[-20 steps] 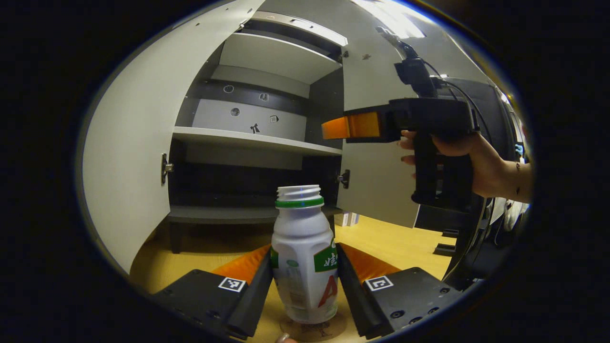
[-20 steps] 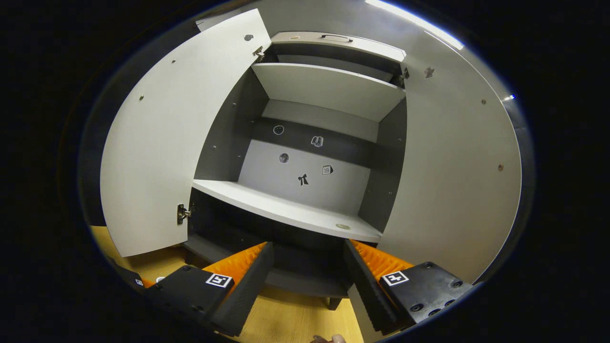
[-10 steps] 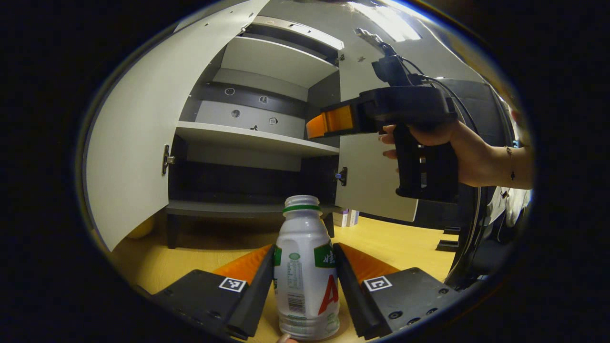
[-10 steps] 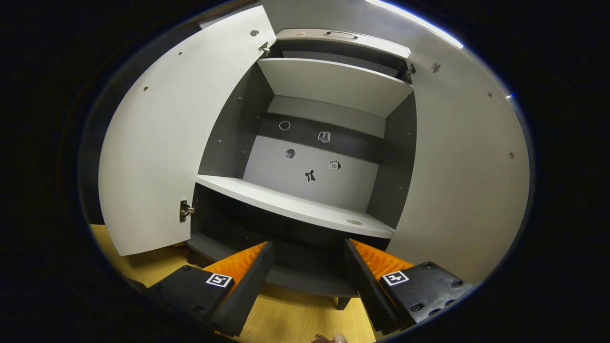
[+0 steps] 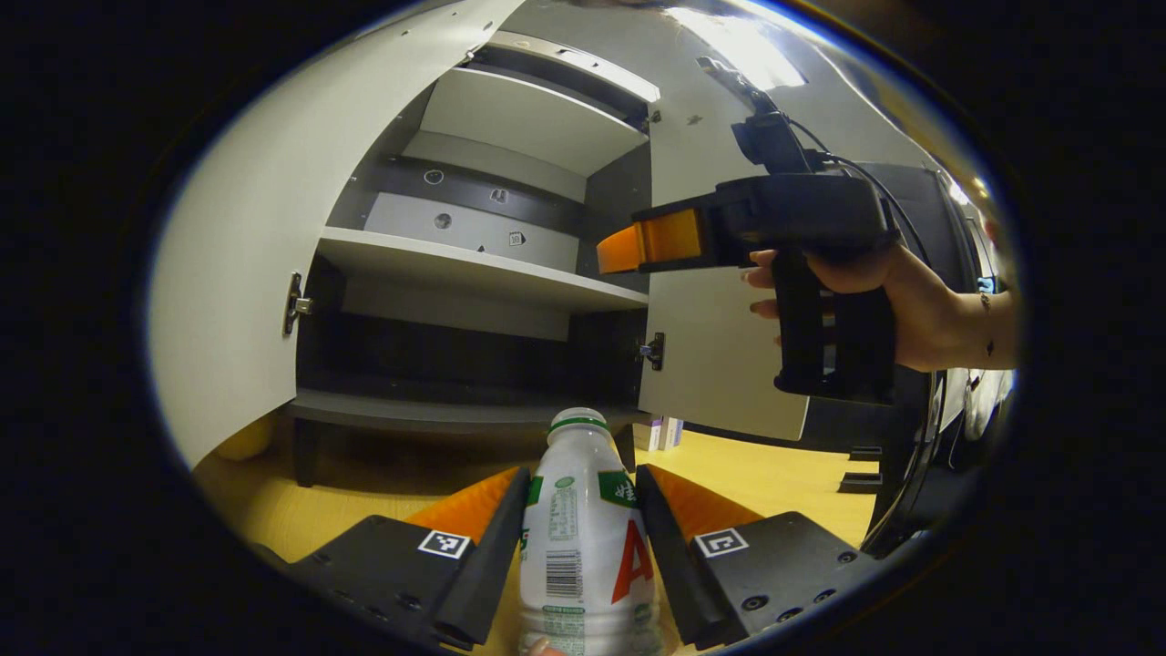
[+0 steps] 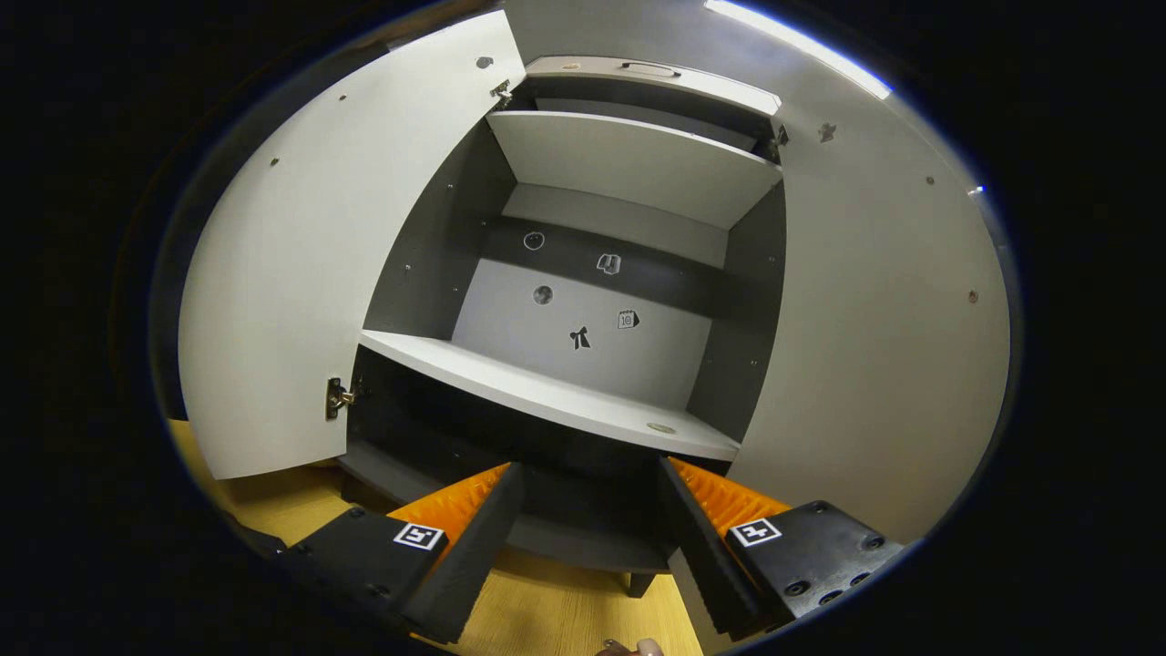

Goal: Grasp the bottle in the cabinet with the left hand and place it on the coaster, then close the right door with the right hand and the left door with the left hand.

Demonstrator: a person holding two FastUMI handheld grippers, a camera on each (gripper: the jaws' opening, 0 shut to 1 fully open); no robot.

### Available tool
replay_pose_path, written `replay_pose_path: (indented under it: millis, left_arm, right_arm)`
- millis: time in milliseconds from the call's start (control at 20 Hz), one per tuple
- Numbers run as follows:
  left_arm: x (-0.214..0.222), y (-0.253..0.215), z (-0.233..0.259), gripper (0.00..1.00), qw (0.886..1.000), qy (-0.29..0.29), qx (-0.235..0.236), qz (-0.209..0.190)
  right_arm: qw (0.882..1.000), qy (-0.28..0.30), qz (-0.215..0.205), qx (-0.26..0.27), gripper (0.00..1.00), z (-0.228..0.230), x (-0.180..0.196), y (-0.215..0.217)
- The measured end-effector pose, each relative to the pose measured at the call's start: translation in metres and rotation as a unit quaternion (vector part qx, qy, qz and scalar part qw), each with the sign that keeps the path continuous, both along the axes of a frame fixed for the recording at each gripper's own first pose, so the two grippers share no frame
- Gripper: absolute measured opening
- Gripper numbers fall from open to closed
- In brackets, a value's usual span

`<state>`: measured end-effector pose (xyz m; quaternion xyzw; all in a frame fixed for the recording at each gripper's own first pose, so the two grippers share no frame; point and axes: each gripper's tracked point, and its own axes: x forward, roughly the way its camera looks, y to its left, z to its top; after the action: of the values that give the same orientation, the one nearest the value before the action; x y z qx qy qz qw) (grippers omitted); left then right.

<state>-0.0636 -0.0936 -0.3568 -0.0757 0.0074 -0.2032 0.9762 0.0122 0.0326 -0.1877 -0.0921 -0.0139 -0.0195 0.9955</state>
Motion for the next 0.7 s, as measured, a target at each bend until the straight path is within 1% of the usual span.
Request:
replay_pose_path:
  millis: [200, 400, 550, 700]
  left_arm:
    - [-0.003, -0.005, 0.003, 0.74, 1.000, 0.009, -0.008, -0.007]
    - [-0.004, 0.000, 0.026, 0.74, 1.000, -0.009, 0.005, -0.006]
    - [-0.001, 0.004, 0.039, 0.74, 1.000, -0.016, 0.008, -0.003]
    - [0.002, 0.008, 0.046, 0.74, 1.000, -0.016, -0.002, 0.004]
  right_arm:
    - [1.000, 0.022, -0.001, -0.002, 0.98, -0.016, 0.003, -0.005]
    - [0.999, 0.032, -0.003, 0.006, 0.98, -0.019, 0.004, -0.013]
    - [0.999, 0.047, 0.009, 0.014, 0.98, -0.021, -0.001, -0.009]
    - [0.998, 0.058, 0.015, 0.017, 0.98, -0.020, -0.010, -0.010]
